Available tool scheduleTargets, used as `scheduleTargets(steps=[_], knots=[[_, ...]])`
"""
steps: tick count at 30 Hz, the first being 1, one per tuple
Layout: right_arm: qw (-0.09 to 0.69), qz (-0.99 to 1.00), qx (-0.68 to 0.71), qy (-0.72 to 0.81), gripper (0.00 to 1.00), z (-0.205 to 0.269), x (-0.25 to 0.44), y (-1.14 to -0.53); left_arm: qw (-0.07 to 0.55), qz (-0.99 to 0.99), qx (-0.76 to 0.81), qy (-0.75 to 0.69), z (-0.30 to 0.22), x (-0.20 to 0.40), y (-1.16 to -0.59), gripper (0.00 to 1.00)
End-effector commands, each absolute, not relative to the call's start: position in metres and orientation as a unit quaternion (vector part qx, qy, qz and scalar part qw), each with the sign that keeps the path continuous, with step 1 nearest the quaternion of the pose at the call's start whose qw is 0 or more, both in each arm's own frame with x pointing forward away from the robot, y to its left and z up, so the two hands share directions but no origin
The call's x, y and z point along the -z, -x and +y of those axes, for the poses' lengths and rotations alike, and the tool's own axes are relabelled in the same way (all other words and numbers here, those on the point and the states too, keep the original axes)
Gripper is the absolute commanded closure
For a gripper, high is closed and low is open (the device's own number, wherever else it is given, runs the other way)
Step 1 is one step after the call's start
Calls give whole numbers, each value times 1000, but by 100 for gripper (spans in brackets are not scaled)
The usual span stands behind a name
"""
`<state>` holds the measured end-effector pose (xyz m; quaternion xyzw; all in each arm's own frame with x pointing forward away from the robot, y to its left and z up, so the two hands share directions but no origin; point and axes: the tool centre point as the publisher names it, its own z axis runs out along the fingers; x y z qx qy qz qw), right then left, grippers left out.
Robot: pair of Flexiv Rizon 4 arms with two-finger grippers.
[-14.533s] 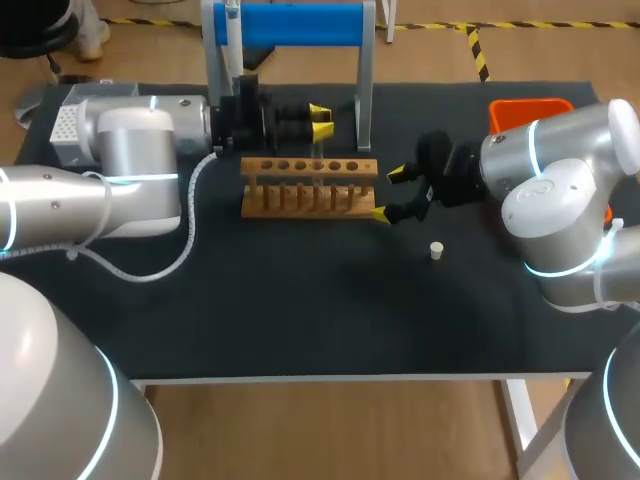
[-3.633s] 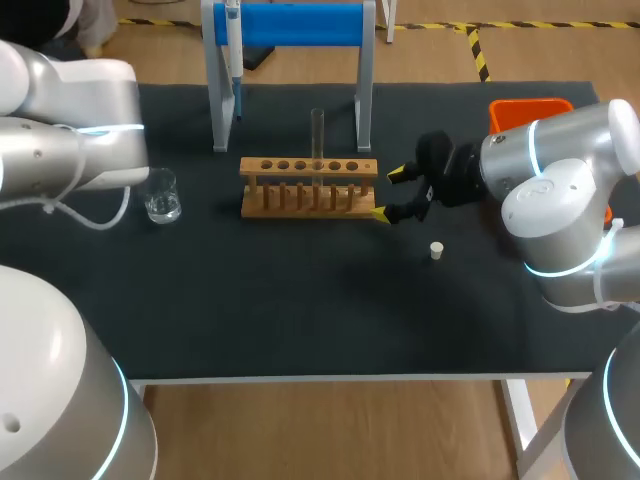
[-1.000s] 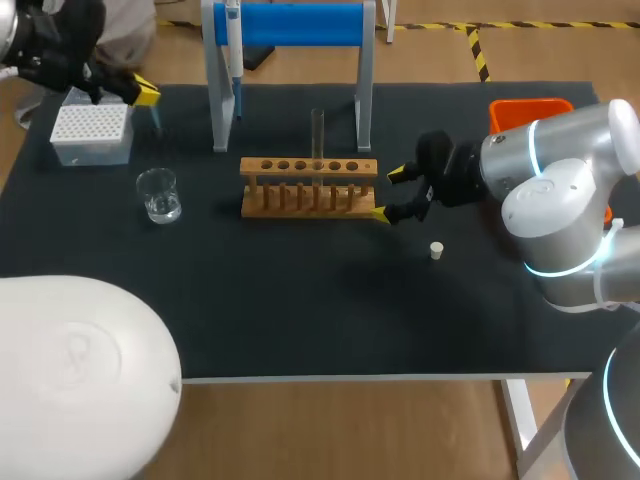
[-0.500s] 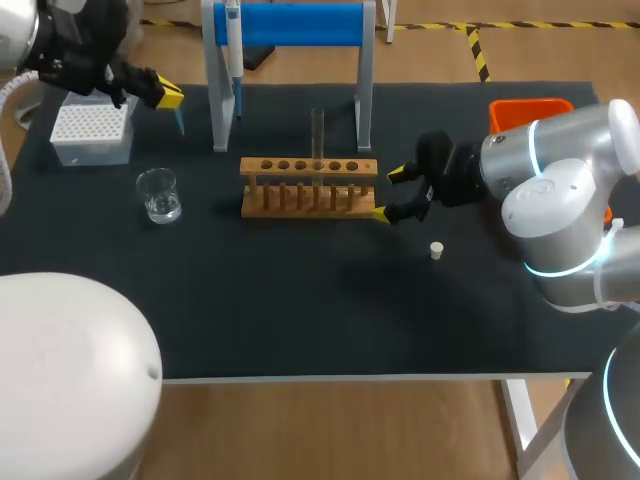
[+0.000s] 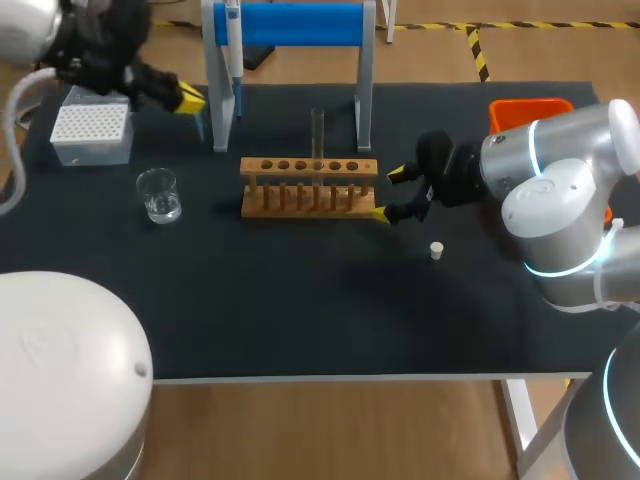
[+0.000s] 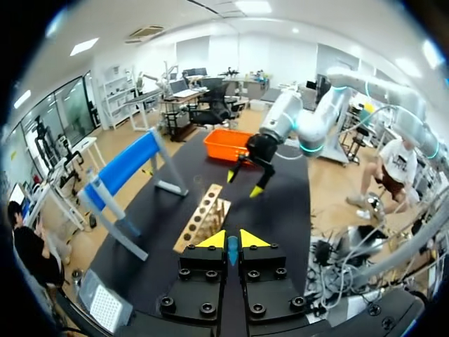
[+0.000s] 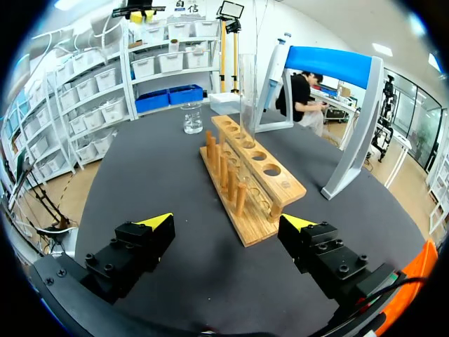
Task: Invert the test tube, pick up the pipette, mount the tip to pipette, aspirate from beaker and dispense into the tube, eject the tip, return the pipette, and cap with the stopper.
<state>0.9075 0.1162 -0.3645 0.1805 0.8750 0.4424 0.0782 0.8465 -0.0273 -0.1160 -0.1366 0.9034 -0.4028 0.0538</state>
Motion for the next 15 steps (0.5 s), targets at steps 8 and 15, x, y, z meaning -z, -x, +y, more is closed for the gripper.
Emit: scheduleTargets(steps=[8, 15], knots=[[78, 875, -442, -180, 0, 115, 364, -907, 40, 913, 387, 119, -119, 103, -829, 100], [78, 875, -442, -180, 0, 115, 364, -907, 39, 915, 381, 127, -158, 101, -817, 100]])
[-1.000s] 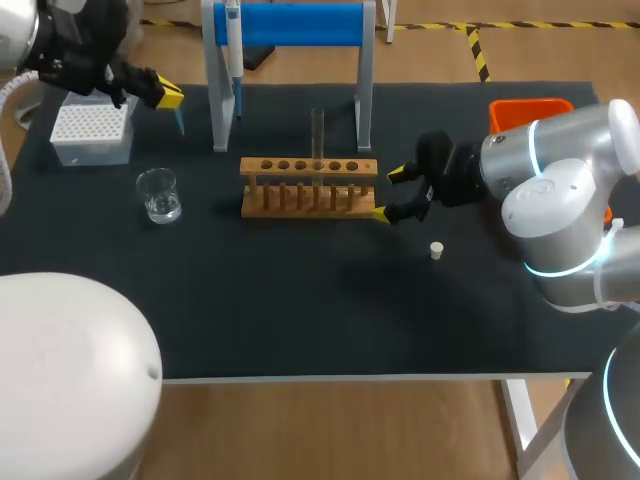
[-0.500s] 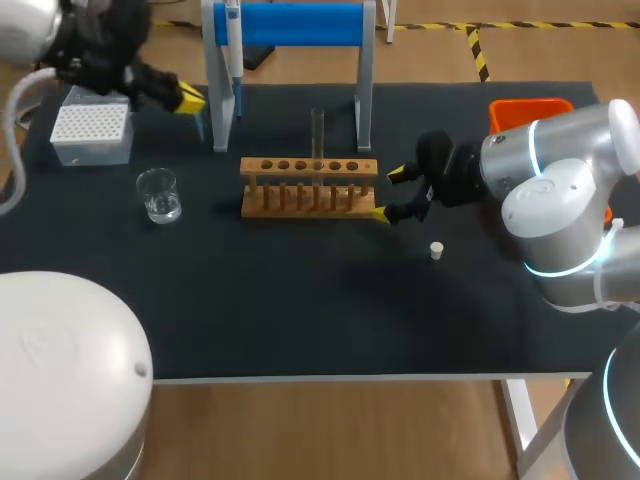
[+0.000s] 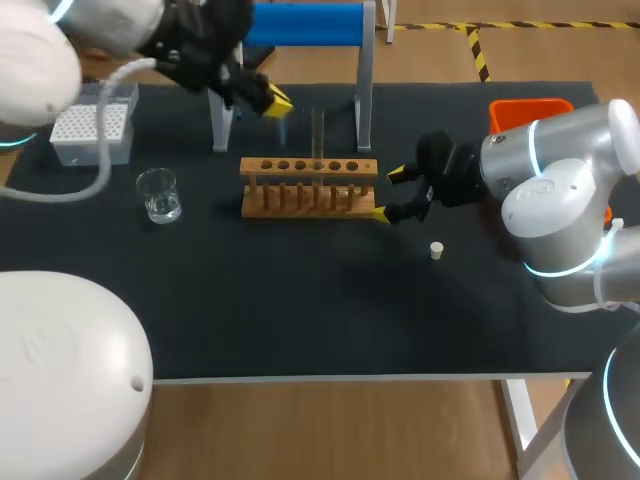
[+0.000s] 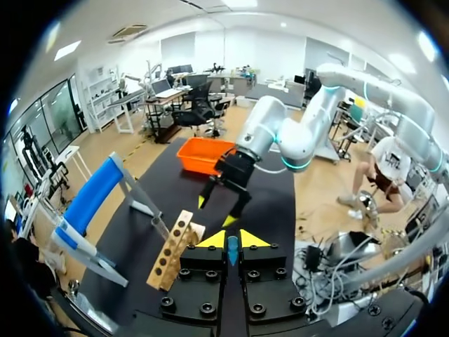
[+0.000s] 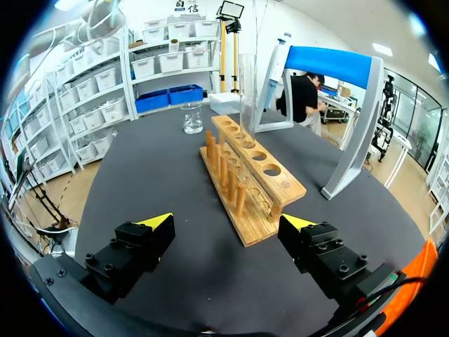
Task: Invert the test tube, pick up the pipette, mount the tip to pipette, aspirate from beaker and dispense into the tube, eject the tip, return the pipette, and cap with the stopper.
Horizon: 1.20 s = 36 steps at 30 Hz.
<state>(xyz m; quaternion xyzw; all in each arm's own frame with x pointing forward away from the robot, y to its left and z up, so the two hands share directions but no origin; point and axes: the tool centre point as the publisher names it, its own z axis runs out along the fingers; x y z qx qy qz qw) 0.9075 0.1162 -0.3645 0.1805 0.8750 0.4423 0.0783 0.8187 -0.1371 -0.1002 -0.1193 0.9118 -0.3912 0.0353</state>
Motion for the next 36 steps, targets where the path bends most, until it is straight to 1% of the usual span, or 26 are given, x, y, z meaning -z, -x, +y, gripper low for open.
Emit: scheduleTargets(steps=[1, 7, 14, 32, 36], knots=[[78, 875, -442, -180, 0, 115, 364, -907, 41, 913, 385, 129, -161, 101, -816, 100], [78, 875, -442, -180, 0, 115, 364, -907, 54, 908, 391, 141, -178, 99, -809, 100], [78, 875, -442, -180, 0, 115, 364, -907, 47, 909, 391, 138, -189, 99, -803, 100], [78, 875, -442, -180, 0, 115, 364, -907, 47, 909, 391, 138, -189, 99, -803, 100], [84, 867, -459, -175, 0, 105, 347, -898, 47, 909, 391, 138, -189, 99, -803, 100]])
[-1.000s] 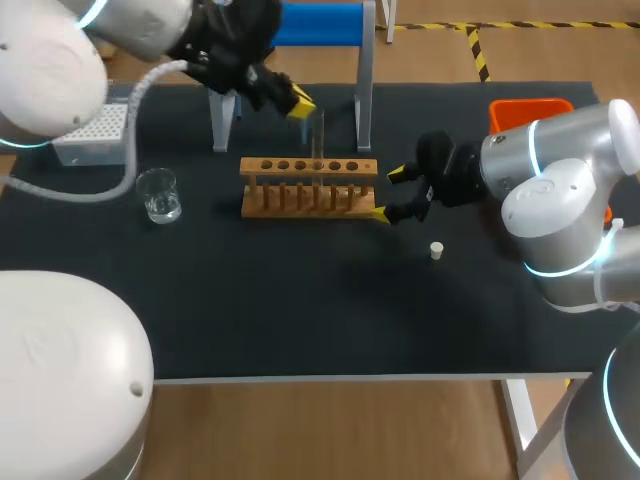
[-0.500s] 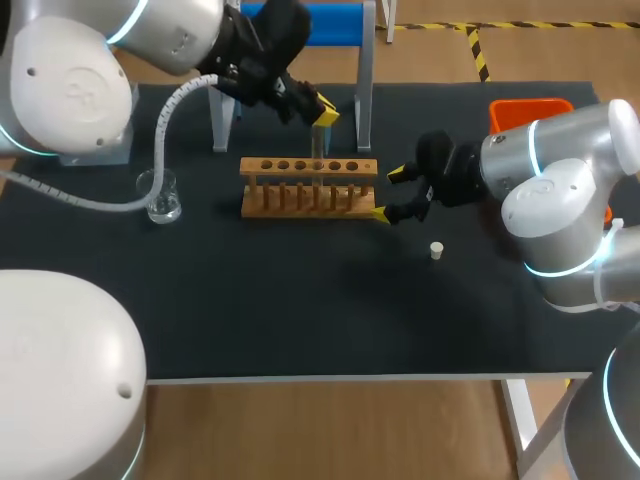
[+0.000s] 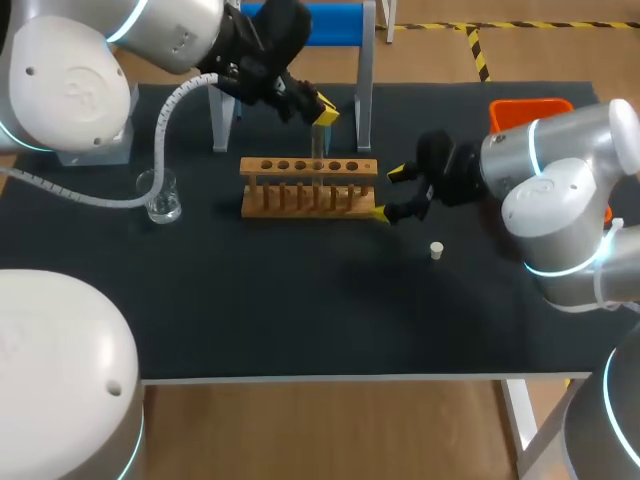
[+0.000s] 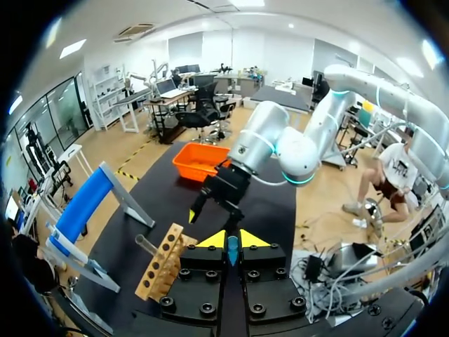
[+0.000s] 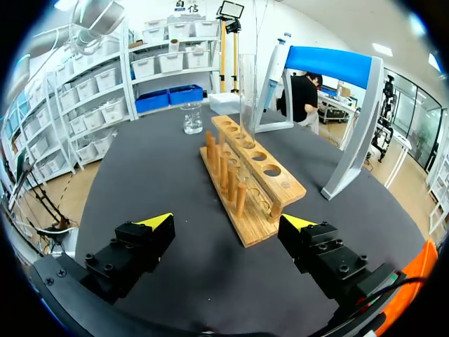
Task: Invert the test tube, pick up the pipette, mount the tip to pipette, aspirate from beaker and dispense into the tube, eject the tip, return the pipette, and cap with the stopper.
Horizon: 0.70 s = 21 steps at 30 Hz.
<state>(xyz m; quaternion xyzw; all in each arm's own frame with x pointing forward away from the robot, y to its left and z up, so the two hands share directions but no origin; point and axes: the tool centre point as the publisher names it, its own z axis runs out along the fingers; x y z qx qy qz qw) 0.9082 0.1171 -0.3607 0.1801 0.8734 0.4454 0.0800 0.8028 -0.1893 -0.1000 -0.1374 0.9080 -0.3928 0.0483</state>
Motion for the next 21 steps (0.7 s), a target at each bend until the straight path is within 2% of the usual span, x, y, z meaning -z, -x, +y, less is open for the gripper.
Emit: scheduleTargets(steps=[1, 12, 21], knots=[[87, 863, -465, -175, 0, 101, 341, -894, 47, 909, 391, 138, -189, 99, -803, 100], [87, 814, -550, -163, 0, 64, 273, -856, 47, 909, 391, 138, -189, 99, -803, 100], [37, 771, -626, -115, 0, 56, 233, -830, 47, 909, 391, 138, -189, 99, -803, 100]])
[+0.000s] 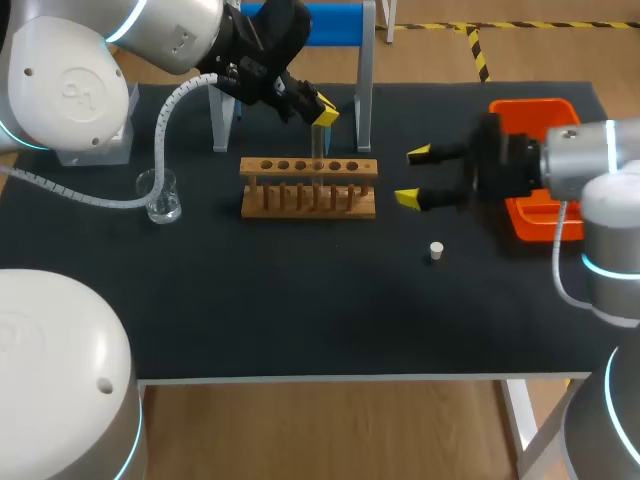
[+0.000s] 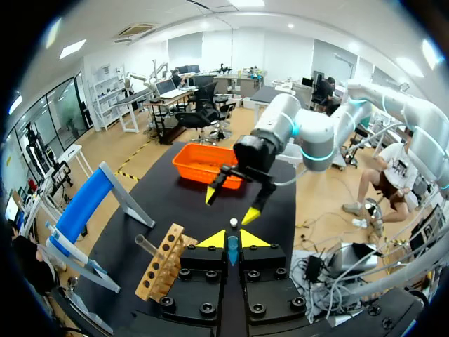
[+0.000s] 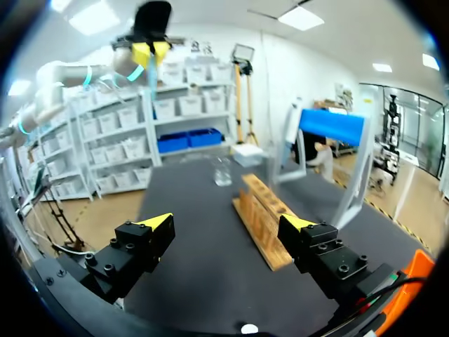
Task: Invert the test tube, pick up the pipette, mount the tip to pipette, aspirate from beaker and dispense into the tube, eject the tip, return the pipette, and cap with the stopper.
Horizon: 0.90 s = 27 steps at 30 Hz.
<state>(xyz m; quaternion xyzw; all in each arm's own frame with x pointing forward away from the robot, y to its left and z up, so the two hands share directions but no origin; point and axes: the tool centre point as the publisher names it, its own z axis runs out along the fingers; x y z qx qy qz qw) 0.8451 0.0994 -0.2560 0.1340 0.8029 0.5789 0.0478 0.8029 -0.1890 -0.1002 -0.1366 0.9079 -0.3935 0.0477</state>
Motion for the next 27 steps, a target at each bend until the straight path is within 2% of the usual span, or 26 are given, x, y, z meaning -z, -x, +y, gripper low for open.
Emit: scheduleTargets(steps=[1, 15, 27], knots=[[31, 766, -633, -106, 0, 56, 229, -827, 47, 909, 391, 138, -189, 99, -803, 100], [-8, 730, -683, -1, 0, 73, 198, -794, 47, 909, 391, 138, -189, 99, -803, 100], [-4, 717, -695, 54, 0, 108, 175, -786, 47, 909, 391, 138, -189, 99, -803, 100]])
